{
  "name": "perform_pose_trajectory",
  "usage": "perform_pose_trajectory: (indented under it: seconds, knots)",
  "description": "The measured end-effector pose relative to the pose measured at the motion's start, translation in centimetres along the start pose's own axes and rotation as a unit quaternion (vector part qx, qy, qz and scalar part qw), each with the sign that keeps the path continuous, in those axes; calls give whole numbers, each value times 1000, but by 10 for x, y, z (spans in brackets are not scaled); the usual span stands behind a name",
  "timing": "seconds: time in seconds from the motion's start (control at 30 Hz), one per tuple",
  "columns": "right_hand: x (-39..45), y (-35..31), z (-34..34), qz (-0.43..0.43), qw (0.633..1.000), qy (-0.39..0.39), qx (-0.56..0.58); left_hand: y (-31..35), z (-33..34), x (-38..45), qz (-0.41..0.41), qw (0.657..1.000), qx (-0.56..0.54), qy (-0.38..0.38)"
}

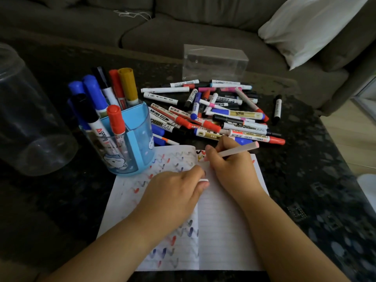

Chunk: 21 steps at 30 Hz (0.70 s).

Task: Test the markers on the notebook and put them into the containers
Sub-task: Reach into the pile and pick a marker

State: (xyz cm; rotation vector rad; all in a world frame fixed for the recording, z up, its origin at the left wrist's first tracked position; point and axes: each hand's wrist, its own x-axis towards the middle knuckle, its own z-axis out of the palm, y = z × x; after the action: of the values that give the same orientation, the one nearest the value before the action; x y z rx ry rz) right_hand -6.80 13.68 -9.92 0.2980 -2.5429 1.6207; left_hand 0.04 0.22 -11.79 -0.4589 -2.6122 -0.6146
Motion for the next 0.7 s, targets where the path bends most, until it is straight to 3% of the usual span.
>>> perform_pose_trajectory:
  seconds: [0.4,0.7]
  knots:
    - [-1,1,1,0,1000,-11,-13,1,-2,2,16,999,28,17]
    - [1,1,-2,32,998,34,30,1,-2,3,16,1000,16,11]
